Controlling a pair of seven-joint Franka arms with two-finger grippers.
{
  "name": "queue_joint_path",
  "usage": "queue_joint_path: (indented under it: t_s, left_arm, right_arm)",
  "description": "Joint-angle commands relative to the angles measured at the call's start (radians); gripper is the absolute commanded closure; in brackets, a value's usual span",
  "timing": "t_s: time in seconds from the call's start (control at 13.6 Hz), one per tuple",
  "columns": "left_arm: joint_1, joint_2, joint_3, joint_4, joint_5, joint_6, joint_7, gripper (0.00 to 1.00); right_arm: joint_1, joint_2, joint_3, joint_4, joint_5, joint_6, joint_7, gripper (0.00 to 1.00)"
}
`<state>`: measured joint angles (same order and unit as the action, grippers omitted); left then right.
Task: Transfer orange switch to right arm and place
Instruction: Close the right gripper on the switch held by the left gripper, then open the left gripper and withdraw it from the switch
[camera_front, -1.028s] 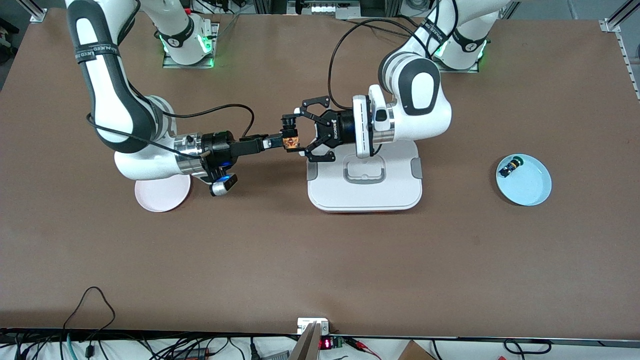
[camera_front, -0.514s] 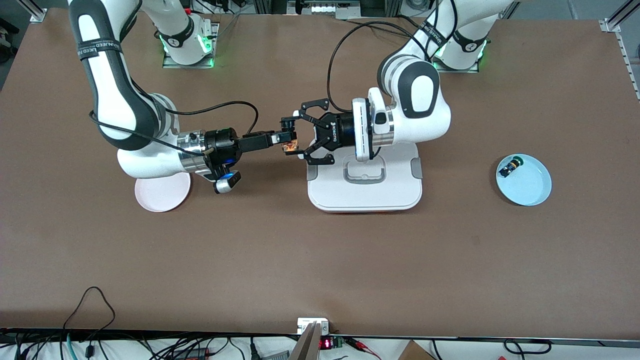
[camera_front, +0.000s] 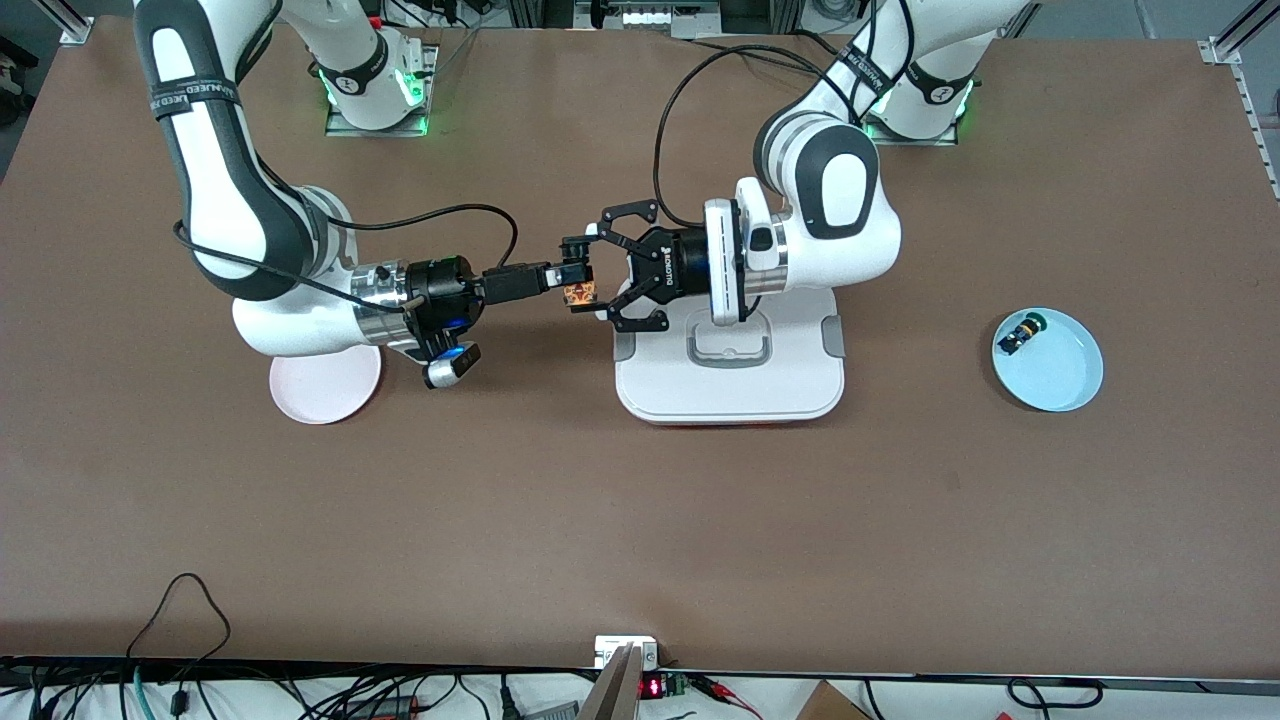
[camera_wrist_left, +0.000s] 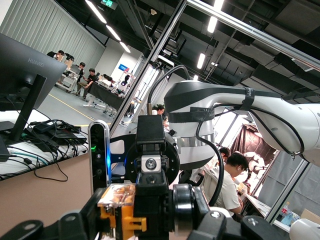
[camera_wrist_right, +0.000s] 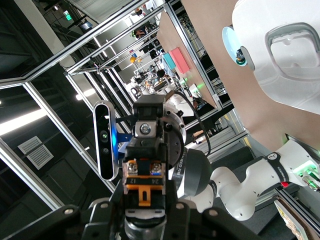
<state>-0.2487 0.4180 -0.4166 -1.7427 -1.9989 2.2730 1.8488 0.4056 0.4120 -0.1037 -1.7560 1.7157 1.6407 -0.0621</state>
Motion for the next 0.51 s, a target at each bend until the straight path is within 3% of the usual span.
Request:
queue_joint_path:
  t_s: [0.0, 0.07, 0.15, 0.22, 0.44]
  left_arm:
    - [0.000, 0.013, -0.014, 0.026, -0.028, 0.005, -0.011, 0.93]
    - [0.000, 0.013, -0.014, 0.026, -0.028, 0.005, -0.011, 0.92]
    - [0.003, 0.012, -0.014, 0.026, -0.029, 0.006, -0.011, 0.65]
    - [0.006, 0.009, -0.014, 0.025, -0.029, 0.005, -0.013, 0.01]
    - [0.063, -0.027, -0.013, 0.011, 0.021, 0.005, -0.028, 0.00]
  right_arm:
    - [0.007, -0.009, 0.001, -0.007, 0.039, 0.007, -0.031, 0.68]
    - [0.007, -0.009, 0.001, -0.007, 0.039, 0.007, -0.033, 0.69]
    - [0.007, -0.010, 0.001, -0.007, 0.039, 0.007, -0.033, 0.69]
    - [0.007, -0.010, -0.001, -0.007, 0.039, 0.007, -0.035, 0.69]
    - [0.007, -0.010, 0.001, -0.007, 0.039, 0.007, -0.071, 0.72]
